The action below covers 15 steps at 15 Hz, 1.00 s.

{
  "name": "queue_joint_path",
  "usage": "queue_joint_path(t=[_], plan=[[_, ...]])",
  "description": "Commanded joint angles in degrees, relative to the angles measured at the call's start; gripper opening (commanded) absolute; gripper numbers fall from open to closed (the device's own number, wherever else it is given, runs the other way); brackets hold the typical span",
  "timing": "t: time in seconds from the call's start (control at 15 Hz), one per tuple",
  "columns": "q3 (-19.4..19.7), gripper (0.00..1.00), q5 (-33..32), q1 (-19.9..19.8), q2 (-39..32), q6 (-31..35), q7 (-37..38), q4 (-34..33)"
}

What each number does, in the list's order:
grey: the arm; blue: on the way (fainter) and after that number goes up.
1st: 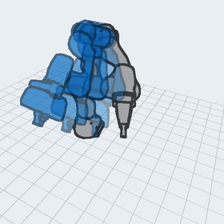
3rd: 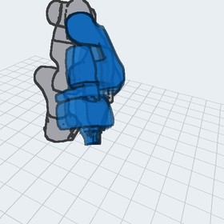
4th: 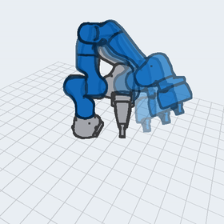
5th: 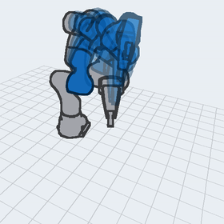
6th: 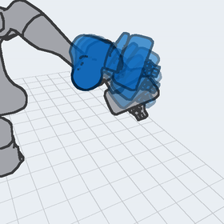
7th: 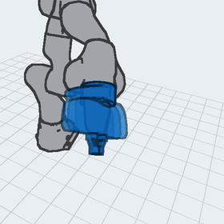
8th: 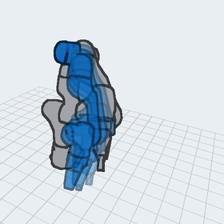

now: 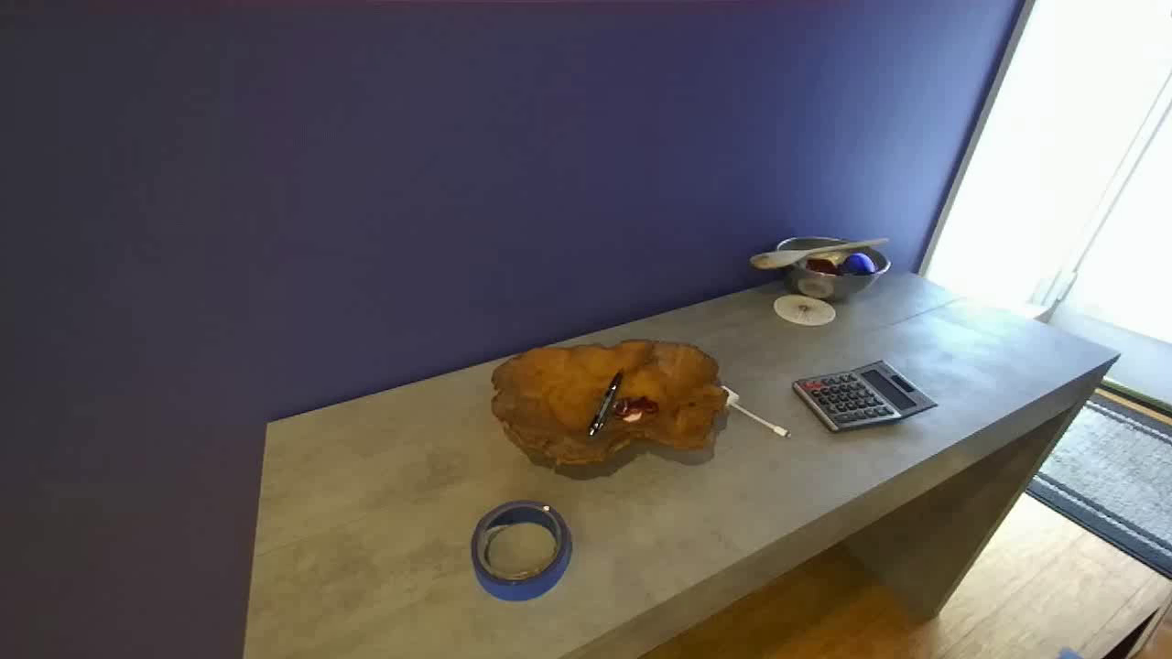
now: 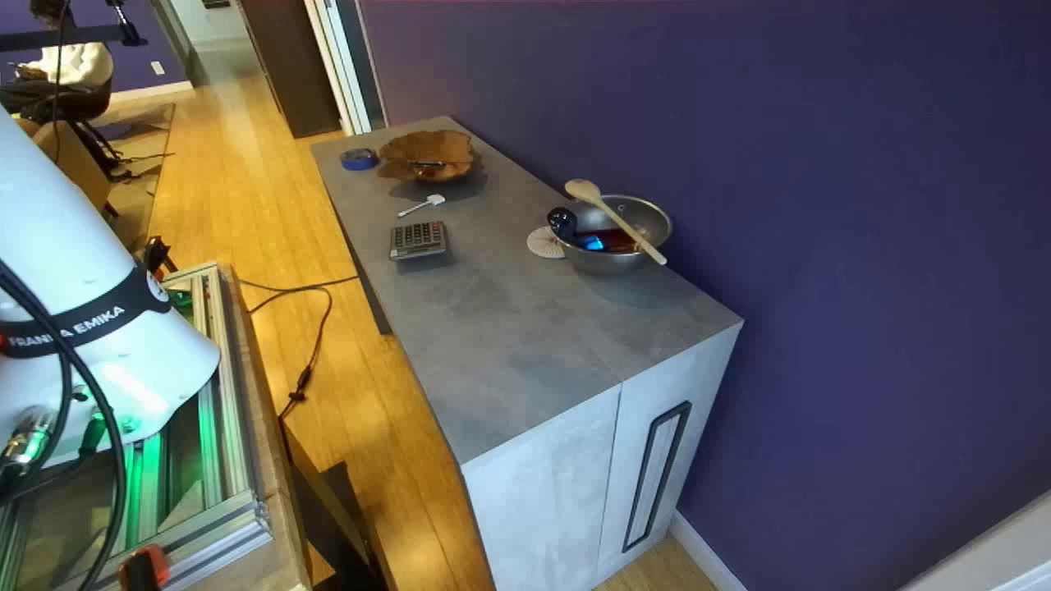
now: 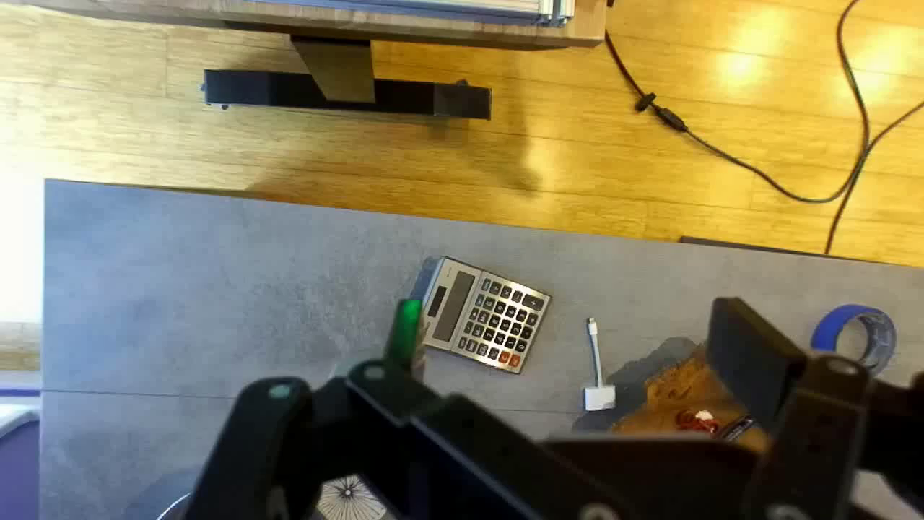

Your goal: Pick the blue pen from the key bowl, then put it on the blue tape

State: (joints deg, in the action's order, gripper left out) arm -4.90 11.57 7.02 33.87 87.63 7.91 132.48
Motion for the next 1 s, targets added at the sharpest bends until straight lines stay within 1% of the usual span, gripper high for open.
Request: queue_joint_path(t=[0.0, 0.13, 0.2, 0.27, 0.33, 0.47, 0.6, 0.73, 0.8, 0.93], plan=[[-0.8, 1.00, 0.3, -1.0, 0.0, -0.2, -0.4, -0.1], [-0.8, 1.00, 0.3, -1.0, 0.0, -0.2, -0.4, -0.1], [-2.2, 1.00, -0.6, -0.6, -1.9, 0.1, 0.1, -1.0], [-3.7, 1.00, 0.0, -0.1, -4.4, 1.6, 1.2, -1.7], [-7.2, 1.00, 0.7, 0.7, -8.4, 5.4, 4.5, -2.3], [-12.4, 1.00, -2.8, 0.3, -11.0, 12.5, 11.9, -2.2], [-18.0, 1.00, -5.9, -0.1, -16.5, 20.8, 21.4, -3.4], [-26.0, 1.00, -11.1, -4.9, -22.7, 26.8, 30.7, -5.6], [-29.5, 1.00, -13.9, -7.0, -25.7, 27.7, 35.4, -7.1], [-33.0, 1.00, -20.3, -6.9, -33.3, 27.7, 44.4, -11.3]])
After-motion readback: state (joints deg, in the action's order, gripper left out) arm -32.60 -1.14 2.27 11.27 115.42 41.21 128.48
